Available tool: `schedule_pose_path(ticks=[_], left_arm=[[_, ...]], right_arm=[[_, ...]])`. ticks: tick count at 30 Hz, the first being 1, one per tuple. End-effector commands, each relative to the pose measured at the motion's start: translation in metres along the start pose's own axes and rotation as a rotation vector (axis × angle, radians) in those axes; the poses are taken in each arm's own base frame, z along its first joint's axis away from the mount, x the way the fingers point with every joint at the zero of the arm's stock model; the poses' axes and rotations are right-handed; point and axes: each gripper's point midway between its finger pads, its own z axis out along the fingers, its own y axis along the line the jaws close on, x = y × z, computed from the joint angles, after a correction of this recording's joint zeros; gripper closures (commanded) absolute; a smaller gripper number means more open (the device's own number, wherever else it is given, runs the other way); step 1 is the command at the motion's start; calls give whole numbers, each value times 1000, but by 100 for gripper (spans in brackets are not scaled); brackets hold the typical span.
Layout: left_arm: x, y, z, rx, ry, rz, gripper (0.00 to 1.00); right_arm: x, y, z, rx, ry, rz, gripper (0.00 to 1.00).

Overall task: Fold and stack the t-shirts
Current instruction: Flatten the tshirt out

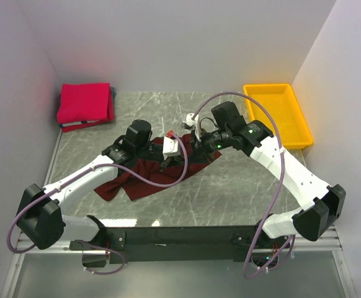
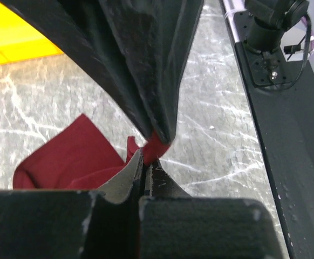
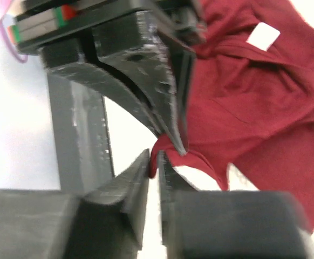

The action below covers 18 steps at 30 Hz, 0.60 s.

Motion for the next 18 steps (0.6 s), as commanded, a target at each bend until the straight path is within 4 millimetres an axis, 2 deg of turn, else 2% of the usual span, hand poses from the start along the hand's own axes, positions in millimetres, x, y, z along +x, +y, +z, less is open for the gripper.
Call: schedule_pose_path(ticks=[1, 2, 3, 5, 6, 7, 9, 10, 11, 12, 13, 15, 16, 17, 18], left_arm=[[-23, 6, -13, -49, -8, 40, 99], [-27, 8, -21, -67, -14, 37, 99], [-25, 7, -27, -72, -2, 9, 100], [-30, 9, -44, -111, -8, -20, 99], [-27, 8, -49, -120, 6, -43, 99], [-26, 8, -55, -138, 9, -56, 99], [-35, 21, -73, -234, -11, -68, 100], [-40, 27, -81, -276, -37, -137, 100], [-43, 46, -101, -370, -53, -171, 99], [-57, 61, -116, -435, -84, -180, 100], [-57, 83, -138, -523, -102, -251, 100], [-67, 108, -166, -632, -126, -287, 100], [-85, 121, -183, -685, -169, -318, 100], [-80, 139, -203, -752, -171, -342, 100], [-96, 147, -215, -777, -190, -323, 99]], right_arm=[[-33, -15, -18, 130, -71, -10, 78], [-36, -23, -24, 170, -81, 10, 70], [-39, -43, -39, 237, -111, 54, 57], [-39, -67, -55, 287, -155, 120, 47], [-35, -87, -73, 343, -181, 184, 40], [-28, -102, -77, 366, -177, 225, 37], [-14, -123, -86, 409, -159, 275, 36], [-3, -133, -78, 409, -122, 308, 36], [11, -144, -77, 447, -77, 331, 36], [21, -153, -73, 469, -48, 356, 36], [40, -170, -66, 511, 6, 399, 36], [59, -185, -59, 538, 59, 458, 36], [75, -196, -48, 534, 94, 498, 36], [85, -205, -46, 566, 124, 532, 36], [87, -213, -44, 577, 127, 543, 36]])
